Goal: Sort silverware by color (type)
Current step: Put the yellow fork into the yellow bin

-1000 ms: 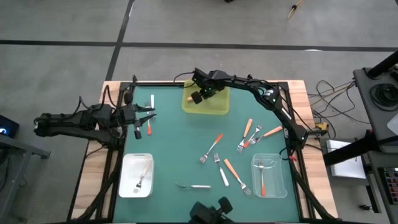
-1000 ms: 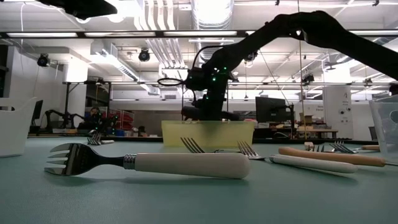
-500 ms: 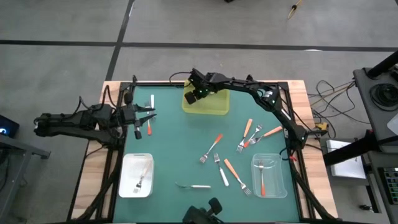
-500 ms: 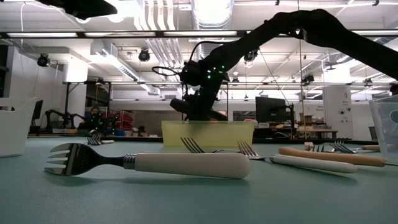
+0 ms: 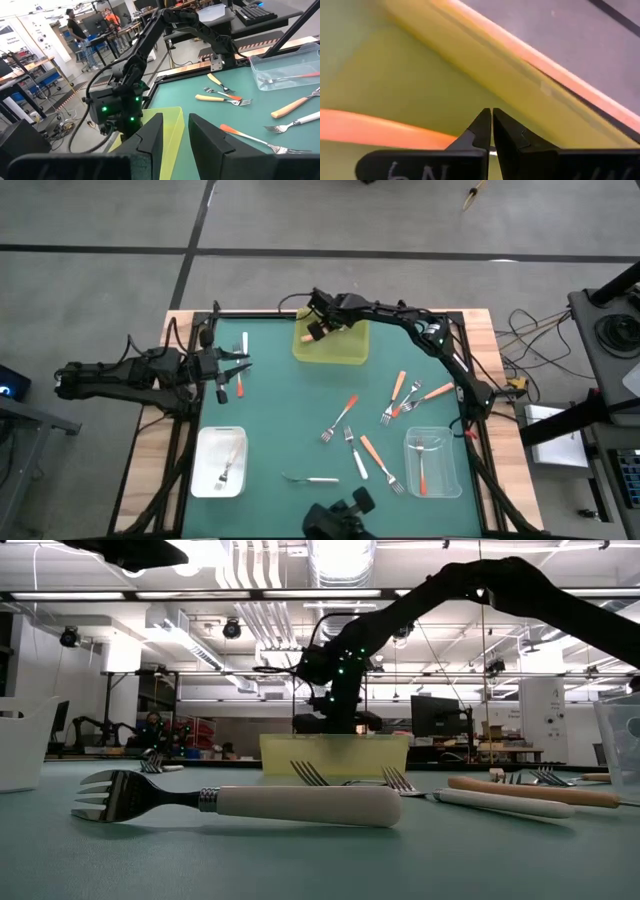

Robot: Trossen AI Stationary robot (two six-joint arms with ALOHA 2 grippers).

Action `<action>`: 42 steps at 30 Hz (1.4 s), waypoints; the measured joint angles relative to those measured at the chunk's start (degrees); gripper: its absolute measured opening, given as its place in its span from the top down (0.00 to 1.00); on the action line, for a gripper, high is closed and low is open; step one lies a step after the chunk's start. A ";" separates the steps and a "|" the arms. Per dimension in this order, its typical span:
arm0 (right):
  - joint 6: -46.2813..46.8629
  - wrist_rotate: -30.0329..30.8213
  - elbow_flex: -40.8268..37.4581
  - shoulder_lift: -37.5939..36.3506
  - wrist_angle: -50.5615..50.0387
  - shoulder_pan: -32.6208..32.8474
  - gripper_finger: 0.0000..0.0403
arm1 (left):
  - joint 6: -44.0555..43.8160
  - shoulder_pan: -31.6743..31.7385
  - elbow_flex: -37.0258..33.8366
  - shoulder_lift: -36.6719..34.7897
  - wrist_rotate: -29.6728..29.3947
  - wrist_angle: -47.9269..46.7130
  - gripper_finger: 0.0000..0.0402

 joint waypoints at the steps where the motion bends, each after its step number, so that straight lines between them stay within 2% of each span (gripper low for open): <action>1: 0.00 0.02 -0.32 0.00 -0.06 -0.10 0.98 | 0.00 0.01 0.00 0.00 0.00 0.00 0.81; 14: 0.03 -0.01 -2.47 0.00 -1.42 -0.14 0.98 | 0.00 0.00 0.00 0.00 0.00 0.00 0.81; 23: 2.05 -0.07 -1.16 -0.07 -7.47 -0.08 0.98 | 0.00 0.02 0.00 0.00 0.00 0.00 0.81; 30: 3.37 -2.84 -1.14 -0.44 -10.07 -0.02 0.98 | 0.00 0.01 0.00 0.00 0.00 0.00 0.81; 37: 3.46 -2.72 3.21 -1.45 -9.82 1.35 0.98 | 0.00 0.02 0.00 0.00 0.00 0.00 0.81; 39: 3.46 -3.52 4.37 -1.53 -9.78 2.37 0.98 | 0.16 0.02 0.00 0.00 0.00 0.00 0.81; 42: 3.47 -7.81 4.77 -1.53 -9.23 3.74 0.98 | 0.22 0.01 0.00 0.00 0.00 0.00 0.81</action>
